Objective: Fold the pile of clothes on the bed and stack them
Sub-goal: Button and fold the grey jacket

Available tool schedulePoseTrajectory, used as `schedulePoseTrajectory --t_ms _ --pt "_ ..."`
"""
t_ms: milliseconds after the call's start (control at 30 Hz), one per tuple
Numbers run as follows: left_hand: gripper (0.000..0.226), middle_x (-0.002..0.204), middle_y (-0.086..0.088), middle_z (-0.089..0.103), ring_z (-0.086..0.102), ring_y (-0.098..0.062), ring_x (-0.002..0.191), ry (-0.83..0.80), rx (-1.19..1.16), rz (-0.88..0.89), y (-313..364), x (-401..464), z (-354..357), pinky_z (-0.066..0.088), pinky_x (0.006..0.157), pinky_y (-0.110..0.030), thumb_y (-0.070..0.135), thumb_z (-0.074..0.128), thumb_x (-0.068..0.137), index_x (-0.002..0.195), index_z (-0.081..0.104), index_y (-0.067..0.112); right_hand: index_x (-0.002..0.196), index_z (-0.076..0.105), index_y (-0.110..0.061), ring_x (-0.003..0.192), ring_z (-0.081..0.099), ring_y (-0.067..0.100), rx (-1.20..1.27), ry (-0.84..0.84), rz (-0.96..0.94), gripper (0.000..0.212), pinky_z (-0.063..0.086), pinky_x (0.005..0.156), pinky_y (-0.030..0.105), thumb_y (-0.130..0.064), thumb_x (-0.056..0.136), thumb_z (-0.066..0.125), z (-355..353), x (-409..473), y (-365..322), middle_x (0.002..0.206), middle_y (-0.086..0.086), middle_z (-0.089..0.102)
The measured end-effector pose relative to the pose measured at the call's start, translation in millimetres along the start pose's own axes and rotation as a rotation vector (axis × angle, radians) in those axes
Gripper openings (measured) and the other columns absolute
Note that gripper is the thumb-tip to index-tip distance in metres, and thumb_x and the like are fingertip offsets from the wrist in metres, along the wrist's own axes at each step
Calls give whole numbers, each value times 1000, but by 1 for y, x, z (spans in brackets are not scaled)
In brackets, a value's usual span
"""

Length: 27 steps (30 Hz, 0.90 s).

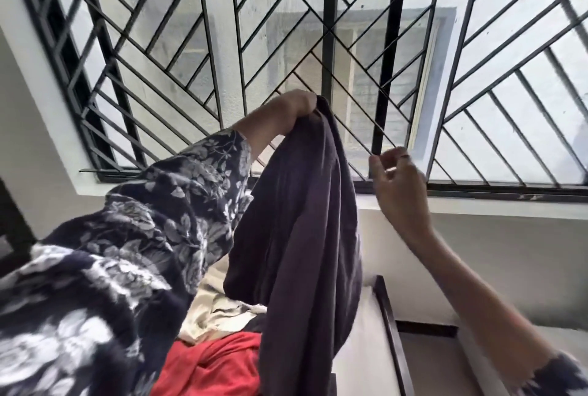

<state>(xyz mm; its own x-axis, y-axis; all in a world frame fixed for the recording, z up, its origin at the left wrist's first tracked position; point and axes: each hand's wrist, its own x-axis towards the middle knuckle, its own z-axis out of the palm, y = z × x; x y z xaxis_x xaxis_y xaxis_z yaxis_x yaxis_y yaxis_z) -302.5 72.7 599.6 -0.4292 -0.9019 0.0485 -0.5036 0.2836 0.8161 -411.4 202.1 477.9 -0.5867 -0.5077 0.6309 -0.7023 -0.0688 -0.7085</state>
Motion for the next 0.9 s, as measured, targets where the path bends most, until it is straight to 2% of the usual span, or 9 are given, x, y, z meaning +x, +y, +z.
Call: schedulePoseTrajectory --t_ms 100,233,367,433,567,700,767,833,900 --pt "21 89 -15 63 58 -24 79 85 -245 -43 4 2 -8 47 65 -26 12 42 90 76 57 8 80 51 -16 65 57 19 66 -28 -113 21 42 60 29 -32 92 59 20 -38 -5 72 0 59" --pt "30 123 -17 55 57 -19 87 219 -457 3 19 -8 -17 47 60 -8 2 41 97 126 50 -4 100 57 -20 79 61 15 52 -179 -31 52 48 69 22 -67 79 53 43 -72 -5 90 -4 63" --pt "22 89 -10 49 62 -26 89 259 -950 -56 45 -12 -19 57 74 -25 9 37 96 76 43 3 152 10 -16 135 35 29 -36 -407 270 118 32 111 42 -76 65 62 66 -69 -11 150 3 28" --pt "25 84 -13 51 63 -32 81 231 -938 -41 50 -14 -19 57 67 -45 11 32 98 75 40 5 148 21 -12 132 40 32 16 -325 390 100 35 107 42 -64 75 65 77 -47 -6 143 8 38" --pt "16 75 -15 51 57 -31 58 268 -761 30 46 -18 -32 50 52 -45 17 28 101 99 40 8 114 60 -14 98 63 31 72 -165 433 25 42 73 31 -22 92 51 50 10 12 89 2 61" --pt "36 44 -8 62 63 -27 53 353 -404 59 4 11 -59 56 59 -37 17 29 95 79 59 5 127 54 -18 105 60 34 -203 -141 309 43 46 86 40 -7 86 44 10 51 13 111 14 64" --pt "46 50 -6 66 66 -25 62 355 -216 72 -19 25 -70 57 78 -41 23 32 91 67 70 13 128 52 -19 109 59 36 -377 -107 185 46 45 86 42 -3 85 44 -8 69 6 115 16 63" --pt "46 65 -10 71 68 -28 78 502 -17 41 -29 24 -83 53 88 -38 33 32 85 77 68 7 128 51 -18 108 59 39 -541 -32 41 45 45 83 43 -1 86 44 -29 90 -1 113 18 63" --pt "43 40 0 60 64 -21 74 561 97 19 -36 22 -93 49 81 -27 30 35 92 67 60 5 128 49 -15 106 59 42 -710 12 -89 44 46 83 46 0 87 45 -49 111 -11 110 21 62"
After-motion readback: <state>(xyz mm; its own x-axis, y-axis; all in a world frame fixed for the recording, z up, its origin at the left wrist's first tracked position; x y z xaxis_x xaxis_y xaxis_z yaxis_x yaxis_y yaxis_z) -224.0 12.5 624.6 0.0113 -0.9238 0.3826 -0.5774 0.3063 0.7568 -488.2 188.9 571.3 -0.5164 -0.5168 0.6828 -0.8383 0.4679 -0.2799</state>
